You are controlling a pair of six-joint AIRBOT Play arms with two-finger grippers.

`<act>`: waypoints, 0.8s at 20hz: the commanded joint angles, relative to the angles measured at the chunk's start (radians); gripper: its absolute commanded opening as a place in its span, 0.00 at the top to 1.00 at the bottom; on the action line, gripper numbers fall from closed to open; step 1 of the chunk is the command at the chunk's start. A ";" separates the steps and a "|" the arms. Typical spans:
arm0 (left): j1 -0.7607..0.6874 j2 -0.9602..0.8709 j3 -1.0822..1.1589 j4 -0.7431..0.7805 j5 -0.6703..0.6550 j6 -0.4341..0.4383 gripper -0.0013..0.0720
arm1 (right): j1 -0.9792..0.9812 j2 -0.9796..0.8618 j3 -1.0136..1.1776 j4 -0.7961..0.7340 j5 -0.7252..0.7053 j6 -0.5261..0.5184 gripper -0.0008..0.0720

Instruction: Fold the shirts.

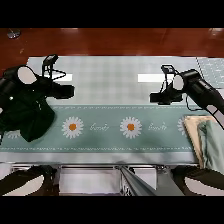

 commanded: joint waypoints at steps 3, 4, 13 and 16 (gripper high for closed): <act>0.001 0.000 0.000 0.000 0.000 0.000 0.94 | 0.000 -0.001 0.000 0.000 0.000 0.000 0.96; 0.001 0.000 0.000 0.000 0.000 0.000 0.94 | 0.001 -0.001 0.000 0.000 0.000 0.000 0.96; 0.000 0.000 0.000 0.000 0.000 0.000 0.94 | 0.001 -0.001 0.000 0.007 -0.061 0.003 0.96; -0.001 0.000 0.000 -0.028 0.016 -0.004 0.94 | 0.001 -0.001 0.000 0.008 -0.101 0.003 0.96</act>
